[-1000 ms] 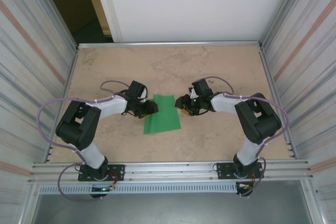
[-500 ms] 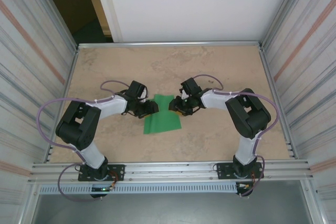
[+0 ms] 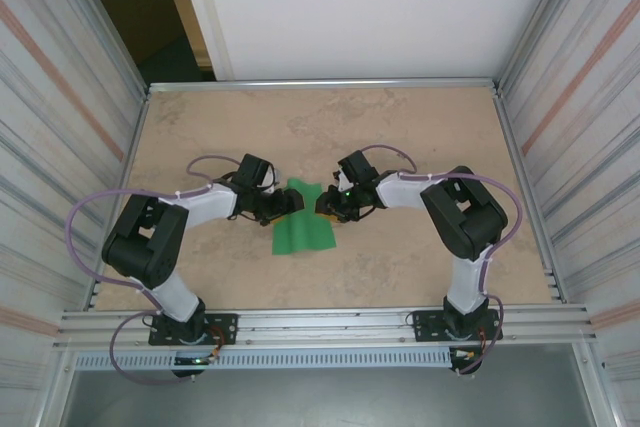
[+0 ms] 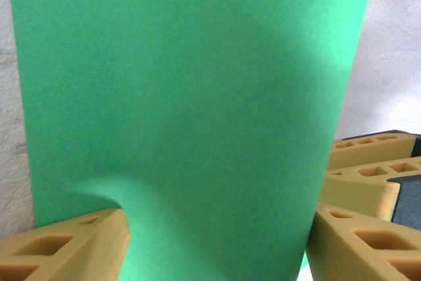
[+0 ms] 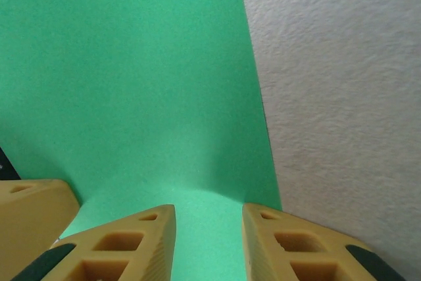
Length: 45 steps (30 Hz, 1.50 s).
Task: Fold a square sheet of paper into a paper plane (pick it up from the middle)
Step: First fold in half a square sheet of paper at the center of the table.
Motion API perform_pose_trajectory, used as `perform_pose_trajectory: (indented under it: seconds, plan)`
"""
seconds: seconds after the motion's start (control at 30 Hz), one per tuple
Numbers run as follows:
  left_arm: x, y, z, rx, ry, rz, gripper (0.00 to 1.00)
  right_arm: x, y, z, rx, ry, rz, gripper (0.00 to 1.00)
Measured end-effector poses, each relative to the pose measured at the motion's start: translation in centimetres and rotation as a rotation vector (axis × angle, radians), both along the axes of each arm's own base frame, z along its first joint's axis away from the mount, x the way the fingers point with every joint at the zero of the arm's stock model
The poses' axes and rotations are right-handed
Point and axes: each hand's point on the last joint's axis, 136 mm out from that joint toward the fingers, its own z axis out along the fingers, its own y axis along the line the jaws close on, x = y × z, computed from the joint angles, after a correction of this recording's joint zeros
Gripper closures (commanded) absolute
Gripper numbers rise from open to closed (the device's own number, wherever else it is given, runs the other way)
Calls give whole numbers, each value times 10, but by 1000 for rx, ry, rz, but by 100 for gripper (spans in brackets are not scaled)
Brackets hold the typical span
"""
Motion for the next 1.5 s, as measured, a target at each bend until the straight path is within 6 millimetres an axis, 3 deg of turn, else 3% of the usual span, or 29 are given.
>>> perform_pose_trajectory:
  seconds: [0.17, 0.3, 0.57, 0.7, 0.8, 0.97, 1.07, 1.23, 1.5]
  plan:
    - [0, -1, 1, -5, 3, -3, 25, -1, 6, 1, 28, 9, 11, 69]
    - [1, -1, 0, 3, 19, -2, 30, -1, 8, 1, 44, 19, 12, 69]
    - [0, 5, -6, 31, 36, -3, 55, -2, 14, 6, 105, 39, 20, 68]
    - [-3, 7, -8, 44, 41, -14, 68, 3, -5, 12, 119, 27, -25, 64]
    - [-5, 6, -5, 36, 32, -30, 75, 16, -31, 35, 144, -23, -92, 63]
    - [-2, -8, 27, -70, -36, -64, 76, 40, -64, 87, 217, -155, -181, 54]
    - [3, -22, 59, -185, -94, -77, 76, 44, -73, 100, 255, -188, -186, 41]
    - [7, -43, 105, -364, -150, -98, 76, 38, -70, 106, 316, -177, -151, 25]
    - [8, -60, 143, -527, -149, -134, 76, 31, -55, 129, 401, -189, -63, 24]
